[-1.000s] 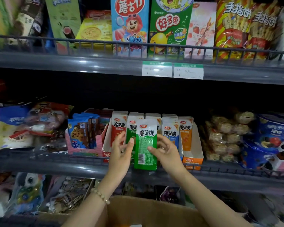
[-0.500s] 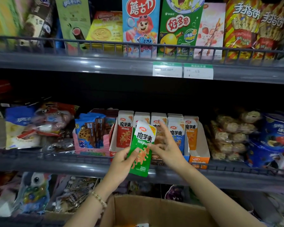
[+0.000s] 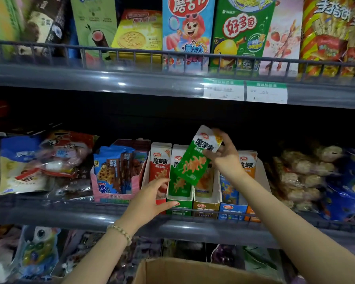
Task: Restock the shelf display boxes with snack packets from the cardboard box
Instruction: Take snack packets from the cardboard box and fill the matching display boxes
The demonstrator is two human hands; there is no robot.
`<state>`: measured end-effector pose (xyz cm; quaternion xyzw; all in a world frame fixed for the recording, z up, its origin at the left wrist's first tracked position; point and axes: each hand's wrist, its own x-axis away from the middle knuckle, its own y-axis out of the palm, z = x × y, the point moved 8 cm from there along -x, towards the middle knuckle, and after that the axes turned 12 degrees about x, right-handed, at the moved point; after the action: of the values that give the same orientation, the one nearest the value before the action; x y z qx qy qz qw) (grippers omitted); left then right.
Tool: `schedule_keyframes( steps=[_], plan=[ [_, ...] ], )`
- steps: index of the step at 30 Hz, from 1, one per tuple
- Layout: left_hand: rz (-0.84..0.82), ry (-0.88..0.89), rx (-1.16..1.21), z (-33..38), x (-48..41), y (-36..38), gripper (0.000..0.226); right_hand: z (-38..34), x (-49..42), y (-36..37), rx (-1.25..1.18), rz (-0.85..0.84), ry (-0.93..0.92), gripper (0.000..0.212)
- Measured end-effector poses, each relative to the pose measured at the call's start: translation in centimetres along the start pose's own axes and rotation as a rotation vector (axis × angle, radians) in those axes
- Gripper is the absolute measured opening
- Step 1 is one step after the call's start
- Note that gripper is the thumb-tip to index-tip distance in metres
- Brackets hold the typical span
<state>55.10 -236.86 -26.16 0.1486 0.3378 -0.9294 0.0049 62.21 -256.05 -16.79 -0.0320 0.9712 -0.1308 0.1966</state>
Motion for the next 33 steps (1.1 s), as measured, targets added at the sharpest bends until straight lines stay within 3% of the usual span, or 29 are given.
schedule_keyframes(
  steps=[4, 9, 16, 25, 33],
  plan=[
    [0.006, 0.008, 0.035, -0.6, -0.4, 0.2, 0.061, 1.1, -2.4, 1.9, 0.165, 0.015, 0.022, 0.057],
    [0.047, 0.02, 0.097, -1.3, -0.9, 0.0, 0.051, 3.4, -3.1, 4.5, 0.61, -0.058, -0.114, 0.062],
    [0.058, 0.018, 0.089, -2.0, -1.1, 0.2, 0.049, 4.1, -3.0, 6.3, 0.903, -0.076, -0.338, 0.056],
    [0.063, 0.018, 0.07, -1.9, -0.7, 0.4, 0.05, 5.4, -2.8, 6.1, 0.916, -0.076, -0.337, 0.053],
    [0.131, 0.114, -0.014, 0.8, 3.3, 0.9, 0.049, 2.9, 4.1, 2.9, 0.654, -0.132, -0.271, 0.045]
  ],
)
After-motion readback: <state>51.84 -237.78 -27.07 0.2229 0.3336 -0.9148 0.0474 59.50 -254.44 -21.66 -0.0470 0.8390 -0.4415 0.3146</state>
